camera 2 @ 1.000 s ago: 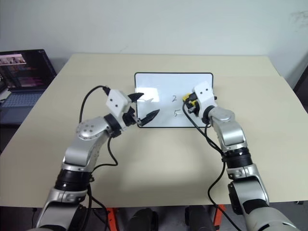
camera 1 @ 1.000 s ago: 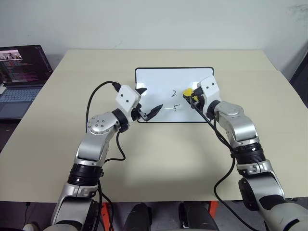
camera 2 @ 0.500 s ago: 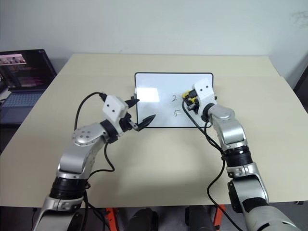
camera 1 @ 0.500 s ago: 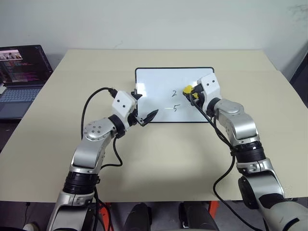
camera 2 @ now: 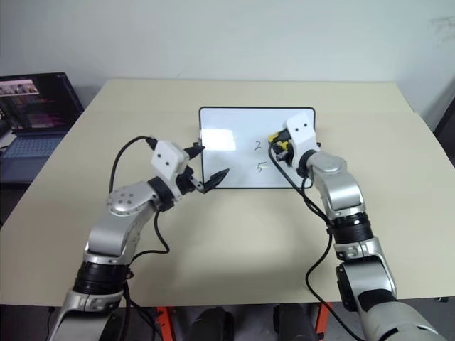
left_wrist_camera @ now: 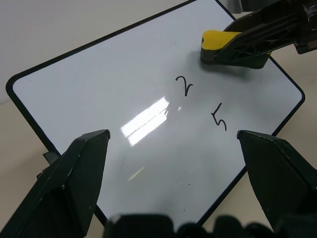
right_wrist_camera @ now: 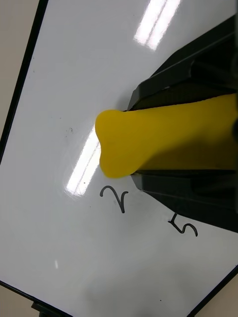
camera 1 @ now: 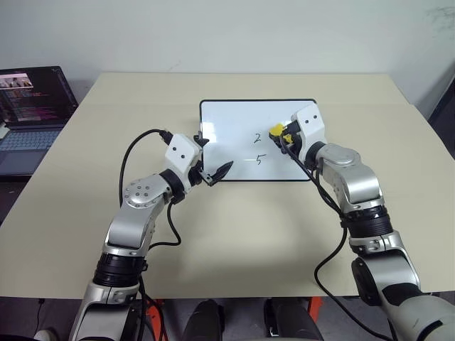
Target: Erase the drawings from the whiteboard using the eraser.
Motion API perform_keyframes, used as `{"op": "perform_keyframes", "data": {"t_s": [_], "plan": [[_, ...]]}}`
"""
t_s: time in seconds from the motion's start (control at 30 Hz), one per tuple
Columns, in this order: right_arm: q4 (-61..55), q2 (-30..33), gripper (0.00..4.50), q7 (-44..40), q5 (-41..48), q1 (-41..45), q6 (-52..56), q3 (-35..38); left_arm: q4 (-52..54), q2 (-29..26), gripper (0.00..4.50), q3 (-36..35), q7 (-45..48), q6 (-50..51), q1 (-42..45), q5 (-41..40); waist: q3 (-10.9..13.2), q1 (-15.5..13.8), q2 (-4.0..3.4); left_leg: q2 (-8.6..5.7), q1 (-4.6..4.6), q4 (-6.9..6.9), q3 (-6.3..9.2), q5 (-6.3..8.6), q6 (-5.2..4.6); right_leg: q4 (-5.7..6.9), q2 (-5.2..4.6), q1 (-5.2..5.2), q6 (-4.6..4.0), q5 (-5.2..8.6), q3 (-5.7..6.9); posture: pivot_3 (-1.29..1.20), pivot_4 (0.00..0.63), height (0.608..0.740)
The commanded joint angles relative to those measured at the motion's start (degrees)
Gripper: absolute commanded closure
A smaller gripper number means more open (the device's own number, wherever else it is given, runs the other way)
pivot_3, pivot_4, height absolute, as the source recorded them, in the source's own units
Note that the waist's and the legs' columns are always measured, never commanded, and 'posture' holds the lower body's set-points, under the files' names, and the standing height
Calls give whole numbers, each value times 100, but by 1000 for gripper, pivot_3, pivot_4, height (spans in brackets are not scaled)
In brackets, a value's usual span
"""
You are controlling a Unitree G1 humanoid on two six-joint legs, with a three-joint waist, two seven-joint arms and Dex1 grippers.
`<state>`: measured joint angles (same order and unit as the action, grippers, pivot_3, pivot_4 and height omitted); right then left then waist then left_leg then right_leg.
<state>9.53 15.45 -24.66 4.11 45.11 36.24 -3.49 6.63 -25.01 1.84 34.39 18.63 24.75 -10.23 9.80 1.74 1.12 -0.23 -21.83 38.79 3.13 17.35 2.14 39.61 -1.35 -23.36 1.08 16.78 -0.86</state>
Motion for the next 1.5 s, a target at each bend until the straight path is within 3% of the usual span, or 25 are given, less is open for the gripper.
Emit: {"op": "perform_keyframes", "data": {"t_s": [0.03,0.53,0.83,1.2,1.5], "plan": [[-364,-9,3199,48,75,182,-37,86,187,-4,0,-94,-17,-53,124,-63,0,0,0,0,0,0,0,0,0,0,0,0,0,0,0,0,150,740],[-97,-619,3199,251,-40,471,-347,-180,46,20,0,-60,28,-102,274,-50,0,5,0,0,0,0,1,0,0,1,0,-2,0,0,0,0,150,740],[716,-881,3199,390,-331,674,-1027,-497,76,19,0,-67,3,-98,246,-43,0,15,0,0,-1,0,-1,0,1,2,0,-5,0,0,-1,0,150,740],[2423,-638,3199,452,-1068,951,-2202,-843,186,48,0,-73,-50,-82,174,-40,0,13,0,0,3,2,-4,-1,1,13,0,-6,0,0,-3,0,150,740],[2369,-276,3199,242,-1187,736,-2278,-893,180,86,0,-49,-55,-117,159,-34,-1,-23,1,-5,17,12,3,-1,1,28,-2,9,1,-2,1,0,150,740]]}}
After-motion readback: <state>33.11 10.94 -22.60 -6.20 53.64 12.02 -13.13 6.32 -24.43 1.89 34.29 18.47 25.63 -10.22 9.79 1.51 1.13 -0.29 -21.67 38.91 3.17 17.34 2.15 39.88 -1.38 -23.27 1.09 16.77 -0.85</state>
